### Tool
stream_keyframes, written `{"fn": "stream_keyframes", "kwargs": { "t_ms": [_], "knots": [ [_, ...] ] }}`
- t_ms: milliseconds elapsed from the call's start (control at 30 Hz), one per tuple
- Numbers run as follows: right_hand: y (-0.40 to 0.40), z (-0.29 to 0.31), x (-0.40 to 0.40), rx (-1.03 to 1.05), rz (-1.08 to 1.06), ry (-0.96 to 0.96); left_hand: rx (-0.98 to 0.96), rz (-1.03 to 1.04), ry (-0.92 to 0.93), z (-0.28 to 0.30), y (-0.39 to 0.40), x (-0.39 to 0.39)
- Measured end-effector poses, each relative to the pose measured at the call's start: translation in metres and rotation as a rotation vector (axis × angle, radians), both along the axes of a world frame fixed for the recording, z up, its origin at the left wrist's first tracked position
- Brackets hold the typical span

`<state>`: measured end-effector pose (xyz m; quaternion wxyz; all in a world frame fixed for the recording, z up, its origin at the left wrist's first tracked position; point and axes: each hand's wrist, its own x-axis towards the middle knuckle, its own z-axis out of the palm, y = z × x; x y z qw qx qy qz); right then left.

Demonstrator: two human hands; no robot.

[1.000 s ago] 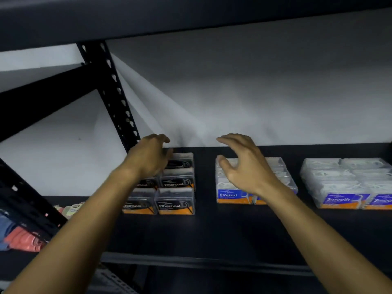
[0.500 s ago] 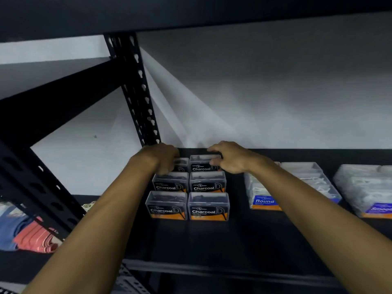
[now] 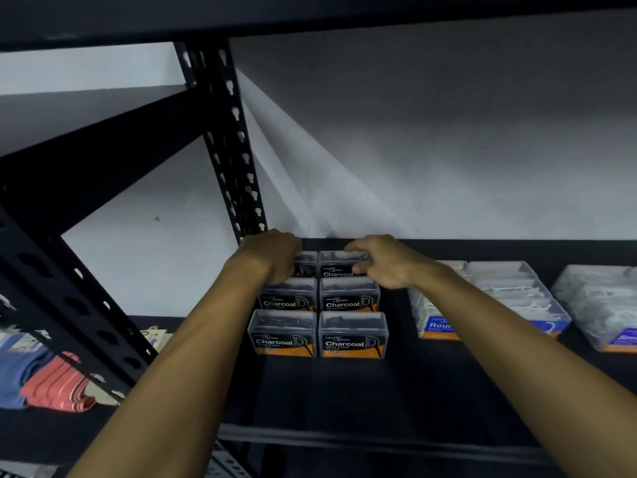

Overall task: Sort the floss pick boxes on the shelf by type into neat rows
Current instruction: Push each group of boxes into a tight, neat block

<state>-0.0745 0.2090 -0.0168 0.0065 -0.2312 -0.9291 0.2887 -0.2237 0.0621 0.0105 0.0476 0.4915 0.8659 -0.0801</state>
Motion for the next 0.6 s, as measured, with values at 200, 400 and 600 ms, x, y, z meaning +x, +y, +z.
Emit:
{"fn": "stream_keyframes", "kwargs": {
  "t_ms": [200, 400, 600],
  "knots": [
    [0.0, -0.001, 0.0, -0.005, -0.004, 0.016, 0.009, 0.006, -0.022, 0.002, 0.001, 0.001],
    [0.001, -0.003, 0.0, -0.026, -0.012, 0.021, -0.001, 0.007, -0.049, 0.003, 0.0, 0.001],
    [0.003, 0.003, 0.004, -0.028, 0.0, 0.06, 0.083, 0.047, -0.058, 0.012, -0.007, 0.007]
  ]
}}
